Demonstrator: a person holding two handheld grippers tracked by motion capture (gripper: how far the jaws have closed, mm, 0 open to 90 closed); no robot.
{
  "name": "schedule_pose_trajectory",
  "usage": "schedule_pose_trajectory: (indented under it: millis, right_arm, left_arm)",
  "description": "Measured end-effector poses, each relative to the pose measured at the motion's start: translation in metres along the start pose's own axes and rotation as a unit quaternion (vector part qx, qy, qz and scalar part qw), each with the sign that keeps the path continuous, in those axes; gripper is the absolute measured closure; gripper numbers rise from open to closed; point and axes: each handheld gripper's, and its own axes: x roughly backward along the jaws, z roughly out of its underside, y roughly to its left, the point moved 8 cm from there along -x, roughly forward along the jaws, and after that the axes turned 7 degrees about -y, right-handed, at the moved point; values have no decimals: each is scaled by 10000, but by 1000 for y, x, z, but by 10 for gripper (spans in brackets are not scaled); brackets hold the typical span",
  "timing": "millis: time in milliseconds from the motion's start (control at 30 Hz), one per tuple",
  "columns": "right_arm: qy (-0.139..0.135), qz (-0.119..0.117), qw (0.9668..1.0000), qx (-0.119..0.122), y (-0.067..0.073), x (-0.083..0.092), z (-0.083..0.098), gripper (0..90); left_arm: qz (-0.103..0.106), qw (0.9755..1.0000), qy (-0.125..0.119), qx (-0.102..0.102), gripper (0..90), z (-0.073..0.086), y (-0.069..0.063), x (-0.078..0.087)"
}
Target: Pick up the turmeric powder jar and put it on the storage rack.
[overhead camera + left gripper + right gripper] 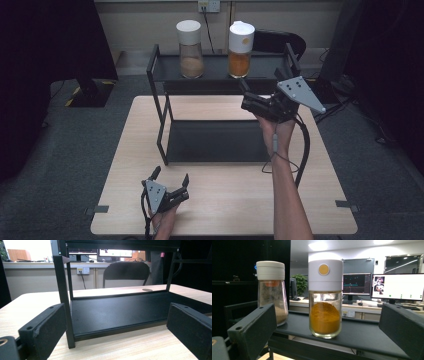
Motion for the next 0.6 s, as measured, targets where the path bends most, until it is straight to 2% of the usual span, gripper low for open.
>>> schedule_pose_trajectory:
  millis: [100,333,600]
  right_arm:
    - [-26,0,10000,-56,-1,7,2,1]
    - [-106,32,9999,-11,-1,22,5,0]
    - [-71,-29,10000,29,-3,36,10,0]
  left_arm:
    - [9,10000,-2,-8,24,0,0,0]
    - [6,10000,-4,-18,24,0,0,0]
    - [-2,10000,-2,-22,24,0,0,0]
